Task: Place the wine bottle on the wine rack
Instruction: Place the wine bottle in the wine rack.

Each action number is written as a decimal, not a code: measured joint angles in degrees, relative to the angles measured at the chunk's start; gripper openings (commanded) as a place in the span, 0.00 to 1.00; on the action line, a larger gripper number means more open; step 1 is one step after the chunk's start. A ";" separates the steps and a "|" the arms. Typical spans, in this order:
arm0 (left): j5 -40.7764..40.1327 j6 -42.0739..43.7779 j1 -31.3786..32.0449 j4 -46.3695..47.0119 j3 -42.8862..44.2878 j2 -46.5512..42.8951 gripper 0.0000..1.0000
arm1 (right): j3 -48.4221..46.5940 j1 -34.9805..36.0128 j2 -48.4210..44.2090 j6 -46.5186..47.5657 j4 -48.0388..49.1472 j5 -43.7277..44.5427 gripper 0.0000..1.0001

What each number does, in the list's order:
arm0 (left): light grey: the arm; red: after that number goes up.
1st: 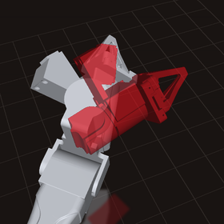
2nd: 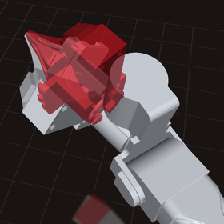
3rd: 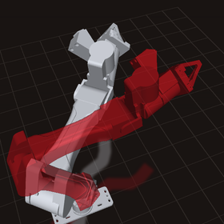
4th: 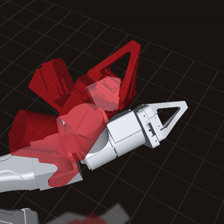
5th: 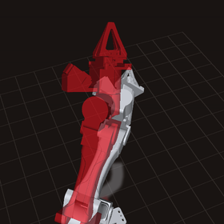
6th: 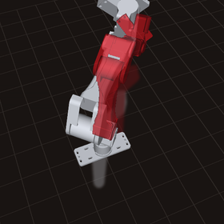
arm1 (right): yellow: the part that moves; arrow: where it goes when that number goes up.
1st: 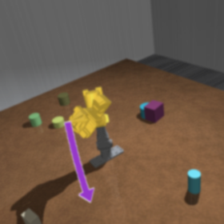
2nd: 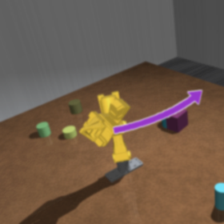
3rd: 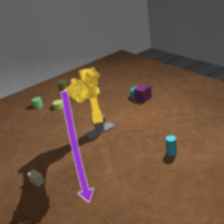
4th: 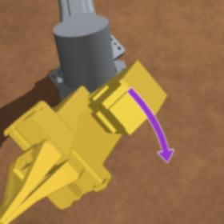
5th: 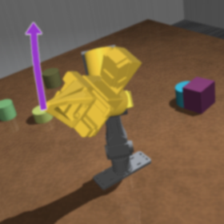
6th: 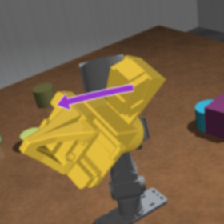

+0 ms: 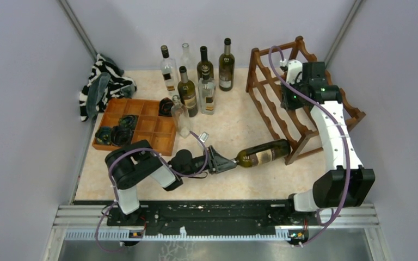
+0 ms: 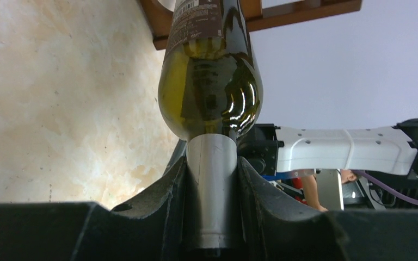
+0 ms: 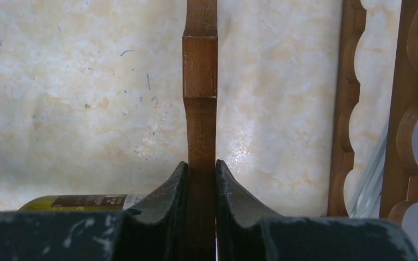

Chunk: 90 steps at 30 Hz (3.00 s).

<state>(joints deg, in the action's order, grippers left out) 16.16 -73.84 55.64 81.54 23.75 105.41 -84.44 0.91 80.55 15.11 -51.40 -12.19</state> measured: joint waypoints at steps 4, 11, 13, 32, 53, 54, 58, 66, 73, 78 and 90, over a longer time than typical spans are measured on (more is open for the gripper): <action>-1.25 0.35 0.44 -0.13 0.28 0.90 0.00 | 0.26 1.44 -0.22 -0.63 0.46 -0.04 0.08; -4.63 1.68 0.92 -0.52 0.37 1.03 0.00 | 0.50 2.62 -0.24 -1.84 1.05 -0.35 0.09; -5.27 1.79 0.90 -0.50 0.39 1.07 0.00 | 0.57 2.62 -0.26 -1.90 1.18 -0.50 0.09; -8.98 2.12 3.96 -1.90 13.88 11.61 0.00 | 2.32 2.62 -1.20 -3.48 3.52 -2.27 0.19; -12.00 1.14 4.70 -0.24 29.11 26.38 0.00 | 4.22 2.62 -2.29 -4.61 6.05 -2.64 0.20; -11.85 1.07 4.66 -0.13 29.66 26.86 0.00 | 4.22 2.60 -2.29 -4.70 6.08 -2.64 0.20; -9.90 0.04 3.74 -0.72 33.07 28.89 0.00 | 4.55 2.60 -2.54 -4.83 6.47 -2.64 0.20; -3.30 -1.66 0.26 -1.46 34.88 29.94 0.00 | 5.33 2.64 -2.62 -5.75 8.37 -3.85 0.20; 1.99 -2.97 -1.31 -3.06 41.90 33.94 0.00 | 5.64 2.73 -2.62 -6.03 9.11 -4.20 0.20; 2.78 -4.00 -1.40 -2.97 44.15 35.60 0.00 | 5.70 2.75 -2.62 -6.21 9.25 -4.17 0.20; 1.55 -5.66 -1.40 -3.61 47.89 37.77 0.00 | 6.08 3.39 -2.60 -6.40 10.56 -4.35 0.20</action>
<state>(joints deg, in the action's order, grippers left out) 17.72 -79.50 54.24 77.93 71.64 143.17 -78.37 4.29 77.95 8.71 -40.84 -16.53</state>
